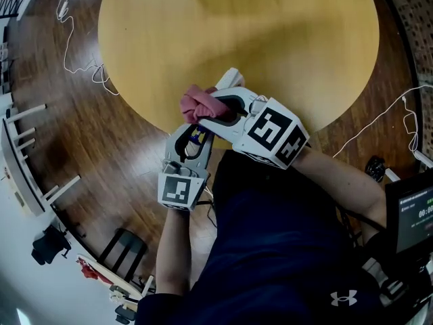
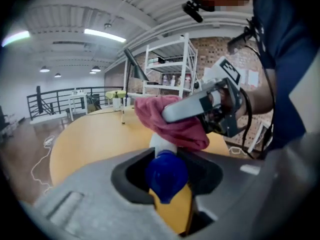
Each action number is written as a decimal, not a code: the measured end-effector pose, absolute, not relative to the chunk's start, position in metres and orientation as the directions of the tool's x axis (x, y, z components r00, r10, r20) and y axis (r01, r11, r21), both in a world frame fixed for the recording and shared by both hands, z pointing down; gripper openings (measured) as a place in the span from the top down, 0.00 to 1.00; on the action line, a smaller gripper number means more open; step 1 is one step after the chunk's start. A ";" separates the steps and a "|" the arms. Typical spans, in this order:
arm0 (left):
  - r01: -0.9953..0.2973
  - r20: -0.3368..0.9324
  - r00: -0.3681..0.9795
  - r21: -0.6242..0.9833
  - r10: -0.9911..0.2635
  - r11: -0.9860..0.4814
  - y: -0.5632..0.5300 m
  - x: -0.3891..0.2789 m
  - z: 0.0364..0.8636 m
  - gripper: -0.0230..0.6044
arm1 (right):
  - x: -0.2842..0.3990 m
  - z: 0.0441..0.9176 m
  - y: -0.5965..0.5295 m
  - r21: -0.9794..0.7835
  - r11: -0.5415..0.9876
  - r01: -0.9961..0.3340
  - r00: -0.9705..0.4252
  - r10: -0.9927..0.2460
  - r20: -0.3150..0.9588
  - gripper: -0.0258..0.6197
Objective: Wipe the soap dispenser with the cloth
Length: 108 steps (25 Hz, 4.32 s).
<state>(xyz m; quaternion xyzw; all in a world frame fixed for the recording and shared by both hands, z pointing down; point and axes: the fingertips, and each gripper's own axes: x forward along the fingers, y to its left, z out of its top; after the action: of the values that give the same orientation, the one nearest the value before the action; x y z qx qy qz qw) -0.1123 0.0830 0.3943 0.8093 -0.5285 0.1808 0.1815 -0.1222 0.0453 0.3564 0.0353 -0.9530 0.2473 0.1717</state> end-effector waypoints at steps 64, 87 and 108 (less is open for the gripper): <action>0.011 0.647 0.344 -0.727 -0.680 -0.686 0.132 -0.053 0.439 0.75 | -0.073 0.419 0.078 -0.488 0.841 -0.233 -0.804 0.116 0.583 0.76; -0.842 0.699 0.379 -0.011 -0.606 -0.539 0.137 -0.073 0.460 0.70 | 0.006 0.493 0.001 -0.471 0.667 -0.578 -0.698 -0.104 0.709 0.76; -0.795 0.715 0.382 -0.069 -0.585 -0.603 0.137 -0.084 0.460 0.74 | -0.068 0.455 0.052 -0.412 0.848 -0.332 -0.769 0.010 0.640 0.76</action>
<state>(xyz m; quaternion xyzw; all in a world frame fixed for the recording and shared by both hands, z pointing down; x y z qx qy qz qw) -0.0836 0.1367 0.4604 0.8186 -0.4216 0.3623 0.1447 -0.0684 0.0521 0.4554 0.0890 -0.9036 0.2605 0.3283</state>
